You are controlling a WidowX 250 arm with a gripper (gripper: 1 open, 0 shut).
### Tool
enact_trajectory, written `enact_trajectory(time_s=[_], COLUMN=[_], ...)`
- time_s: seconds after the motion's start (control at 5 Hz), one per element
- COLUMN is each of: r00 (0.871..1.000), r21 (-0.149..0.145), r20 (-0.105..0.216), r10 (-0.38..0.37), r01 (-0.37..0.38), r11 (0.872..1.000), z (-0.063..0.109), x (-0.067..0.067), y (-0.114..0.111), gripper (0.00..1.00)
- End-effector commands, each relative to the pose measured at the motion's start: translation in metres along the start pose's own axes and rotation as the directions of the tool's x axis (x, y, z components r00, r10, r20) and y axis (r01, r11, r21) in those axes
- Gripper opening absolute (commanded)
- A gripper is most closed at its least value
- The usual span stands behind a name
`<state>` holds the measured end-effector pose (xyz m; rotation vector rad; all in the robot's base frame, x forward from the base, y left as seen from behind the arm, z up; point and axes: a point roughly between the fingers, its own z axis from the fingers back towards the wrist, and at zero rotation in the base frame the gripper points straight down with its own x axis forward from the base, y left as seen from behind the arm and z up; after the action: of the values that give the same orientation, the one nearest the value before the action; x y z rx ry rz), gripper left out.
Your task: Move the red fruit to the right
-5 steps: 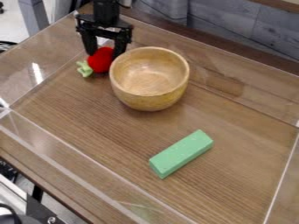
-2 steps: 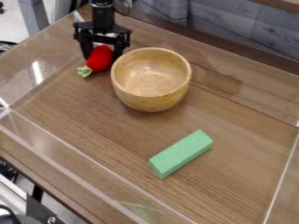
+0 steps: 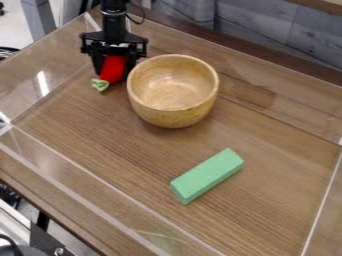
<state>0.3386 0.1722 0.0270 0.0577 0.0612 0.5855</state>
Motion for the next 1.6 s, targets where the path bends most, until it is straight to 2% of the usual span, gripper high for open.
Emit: enact_trajectory(time_s=[0.0,0.2,0.4,0.6,0.8,1.0,1.2,1.4], r00=[0.992,0.988,0.986,0.974,0.938,0.915,0.9,0.869], r21=[-0.035,-0.059,-0.079,-0.088,-0.089,-0.098,-0.105,-0.109], r20=[0.11,0.146,0.165,0.183,0.189,0.187,0.183,0.18], r10=[0.057,0.05,0.013,-0.13,-0.292,-0.357,-0.395,-0.461], r01=[-0.053,-0.042,0.0,0.148,0.312,0.378,0.418,0.483], r11=[0.998,0.997,0.997,0.985,0.946,0.92,0.902,0.869], z=[0.051,0.077,0.099,0.111,0.111,0.113,0.114,0.109], x=[0.013,0.004,-0.009,-0.018,-0.035,-0.058,-0.076,-0.098], y=[0.005,-0.005,-0.028,-0.059,-0.097,-0.126,-0.155,-0.189], gripper=[0.0,0.0,0.0,0.0,0.0,0.0,0.0,0.0])
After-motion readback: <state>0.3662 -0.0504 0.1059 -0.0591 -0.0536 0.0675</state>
